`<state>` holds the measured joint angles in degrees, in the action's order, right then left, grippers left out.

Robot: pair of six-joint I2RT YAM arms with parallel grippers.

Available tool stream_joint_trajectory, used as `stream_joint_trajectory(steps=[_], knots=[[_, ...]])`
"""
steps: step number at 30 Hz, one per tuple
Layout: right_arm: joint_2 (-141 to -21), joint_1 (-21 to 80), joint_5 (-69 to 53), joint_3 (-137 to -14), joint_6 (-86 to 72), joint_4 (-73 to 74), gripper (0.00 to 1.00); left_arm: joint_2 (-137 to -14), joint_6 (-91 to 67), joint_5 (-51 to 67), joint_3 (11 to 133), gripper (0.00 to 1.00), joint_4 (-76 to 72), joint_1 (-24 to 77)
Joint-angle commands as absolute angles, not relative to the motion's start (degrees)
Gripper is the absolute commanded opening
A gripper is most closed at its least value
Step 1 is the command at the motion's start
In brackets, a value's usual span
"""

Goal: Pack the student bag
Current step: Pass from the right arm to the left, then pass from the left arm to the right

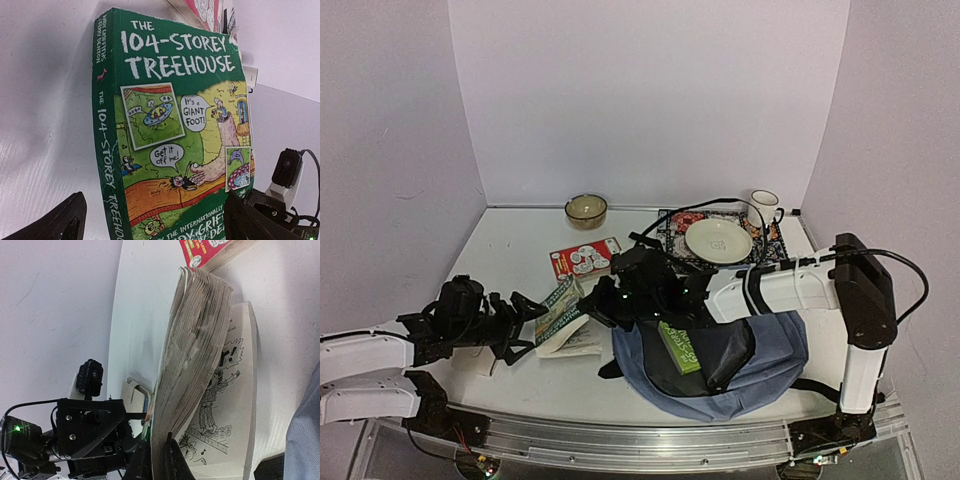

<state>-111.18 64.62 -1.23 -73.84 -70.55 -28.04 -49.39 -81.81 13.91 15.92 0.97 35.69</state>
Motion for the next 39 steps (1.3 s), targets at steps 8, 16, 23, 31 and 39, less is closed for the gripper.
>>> stream_joint_trajectory(steps=[8,16,23,31,39], knots=[[-107.36,64.7,-1.35,-73.47,-72.57,-36.31,0.0,-50.67,-83.94,14.21,17.39,0.66,-9.01,38.58],[-107.12,65.68,-3.44,-70.24,-71.53,-36.33,0.0,-42.15,-84.29,9.68,17.62,0.38,-9.08,38.58],[-107.46,66.44,-5.33,-69.6,-67.37,-34.22,0.03,-38.65,-81.37,8.84,19.01,0.08,-9.09,38.58],[-101.74,66.29,-1.21,-68.34,-58.92,-27.4,0.35,-36.22,-75.98,8.55,21.25,0.0,-8.99,38.58],[-97.0,62.17,-4.19,-66.64,-54.08,-25.34,0.71,-39.71,-70.04,12.49,27.51,0.0,-9.07,38.58]])
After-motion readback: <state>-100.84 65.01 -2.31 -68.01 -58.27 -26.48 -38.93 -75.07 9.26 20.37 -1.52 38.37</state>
